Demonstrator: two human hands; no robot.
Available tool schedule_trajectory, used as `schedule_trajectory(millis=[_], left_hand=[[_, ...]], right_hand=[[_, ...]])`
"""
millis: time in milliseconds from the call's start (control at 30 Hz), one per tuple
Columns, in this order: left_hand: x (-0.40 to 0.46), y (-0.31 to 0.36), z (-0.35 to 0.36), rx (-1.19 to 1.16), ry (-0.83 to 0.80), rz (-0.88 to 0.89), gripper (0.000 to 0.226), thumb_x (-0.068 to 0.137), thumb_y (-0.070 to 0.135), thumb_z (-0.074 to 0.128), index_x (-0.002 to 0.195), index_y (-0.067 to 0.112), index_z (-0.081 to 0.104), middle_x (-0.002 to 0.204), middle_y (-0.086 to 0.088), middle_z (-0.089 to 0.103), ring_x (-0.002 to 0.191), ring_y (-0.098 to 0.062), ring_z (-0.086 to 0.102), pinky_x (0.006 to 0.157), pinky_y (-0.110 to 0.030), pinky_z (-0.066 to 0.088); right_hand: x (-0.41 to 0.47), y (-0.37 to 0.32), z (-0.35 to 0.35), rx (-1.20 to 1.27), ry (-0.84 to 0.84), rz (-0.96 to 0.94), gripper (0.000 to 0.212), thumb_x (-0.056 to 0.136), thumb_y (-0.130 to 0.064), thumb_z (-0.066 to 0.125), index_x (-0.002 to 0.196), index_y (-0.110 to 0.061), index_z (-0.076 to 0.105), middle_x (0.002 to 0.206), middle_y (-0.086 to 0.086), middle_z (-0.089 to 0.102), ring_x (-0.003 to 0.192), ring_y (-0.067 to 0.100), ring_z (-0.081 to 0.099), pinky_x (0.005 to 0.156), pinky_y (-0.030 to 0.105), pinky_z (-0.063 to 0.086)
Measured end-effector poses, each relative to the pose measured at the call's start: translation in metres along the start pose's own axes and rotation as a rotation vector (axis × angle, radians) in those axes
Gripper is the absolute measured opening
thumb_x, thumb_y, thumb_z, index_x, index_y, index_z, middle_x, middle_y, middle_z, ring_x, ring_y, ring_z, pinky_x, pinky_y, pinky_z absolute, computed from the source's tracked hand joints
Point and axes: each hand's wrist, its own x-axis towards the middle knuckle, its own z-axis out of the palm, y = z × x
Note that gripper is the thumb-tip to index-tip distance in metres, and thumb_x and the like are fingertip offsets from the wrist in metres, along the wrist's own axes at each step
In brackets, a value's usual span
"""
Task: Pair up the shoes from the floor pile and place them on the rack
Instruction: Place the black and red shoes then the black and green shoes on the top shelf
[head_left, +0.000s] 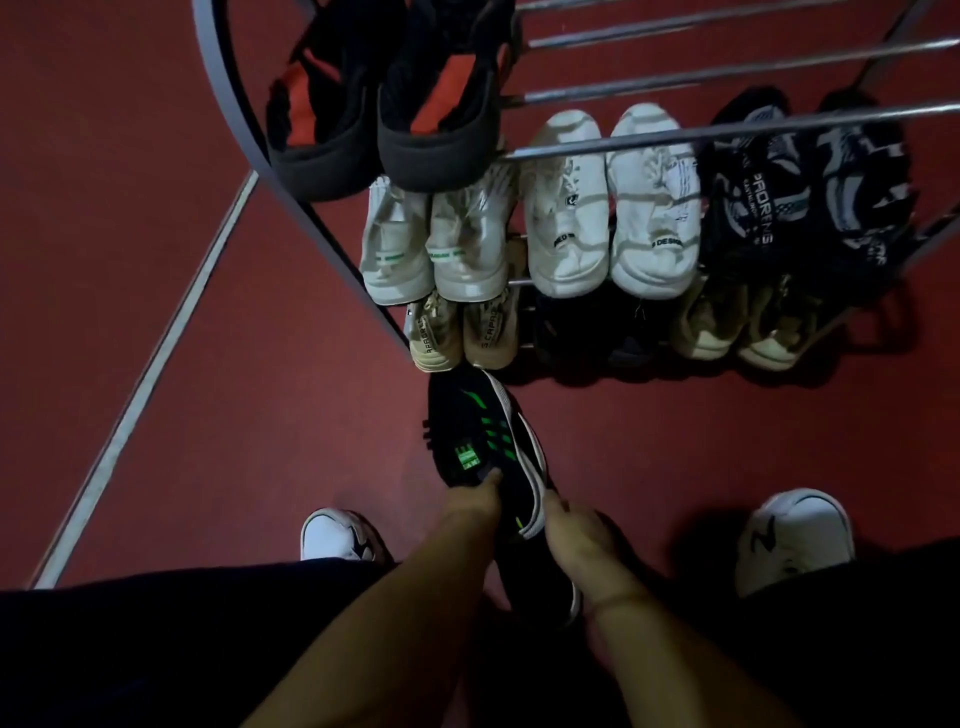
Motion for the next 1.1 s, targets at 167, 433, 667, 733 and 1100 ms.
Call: schedule_trajectory(millis=[167, 433, 667, 733, 1100], left_hand=[[-0.008, 0.001, -0.01, 0.092, 0.074, 0.14, 0.035, 0.096, 0.018, 0.049, 0.124, 0.002, 0.061, 0.117, -0.022, 0.066, 0.108, -0.037, 0.063, 0.092, -0.039, 0.051], [0.004, -0.034, -0.066, 0.055, 0.297, 0.059, 0.036, 0.097, 0.0, 0.038, 0.126, -0.012, 0.055, 0.128, -0.032, 0.056, 0.119, -0.043, 0.052, 0.096, -0.04, 0.037], [-0.004, -0.032, -0.062, 0.133, 0.127, 0.117, 0.037, 0.099, -0.001, 0.037, 0.135, -0.005, 0.047, 0.133, -0.026, 0.055, 0.122, -0.039, 0.052, 0.092, -0.036, 0.038], [-0.003, -0.034, -0.059, 0.135, 0.09, 0.148, 0.038, 0.099, -0.003, 0.037, 0.135, -0.005, 0.046, 0.132, -0.026, 0.056, 0.122, -0.038, 0.054, 0.093, -0.036, 0.039], [-0.033, -0.016, -0.027, -0.134, -0.545, -0.063, 0.028, 0.101, 0.03, 0.045, 0.122, 0.015, 0.056, 0.09, -0.009, 0.076, 0.08, -0.023, 0.069, 0.062, -0.027, 0.053]], right_hand=[[0.004, -0.013, 0.001, 0.191, -0.042, -0.086, 0.042, 0.089, -0.058, 0.047, 0.097, -0.019, 0.062, 0.094, 0.001, 0.066, 0.08, 0.018, 0.056, 0.071, 0.027, 0.041], [0.006, 0.003, 0.015, -0.118, -0.104, -0.019, 0.06, 0.071, -0.06, 0.063, 0.108, -0.013, 0.069, 0.107, 0.008, 0.072, 0.095, 0.027, 0.069, 0.08, 0.03, 0.053], [0.001, 0.008, 0.01, -0.081, -0.296, 0.068, 0.047, 0.076, -0.048, 0.06, 0.105, -0.013, 0.07, 0.099, 0.005, 0.069, 0.09, 0.024, 0.066, 0.071, 0.025, 0.051], [0.003, 0.008, 0.0, 0.028, -0.211, 0.105, 0.055, 0.073, -0.047, 0.053, 0.11, -0.011, 0.069, 0.11, 0.01, 0.07, 0.102, 0.03, 0.065, 0.09, 0.034, 0.052], [0.015, 0.009, -0.058, 0.309, 0.134, 0.039, 0.03, 0.088, -0.007, 0.05, 0.059, -0.013, 0.048, 0.062, 0.004, 0.048, 0.072, 0.025, 0.048, 0.067, 0.031, 0.035]])
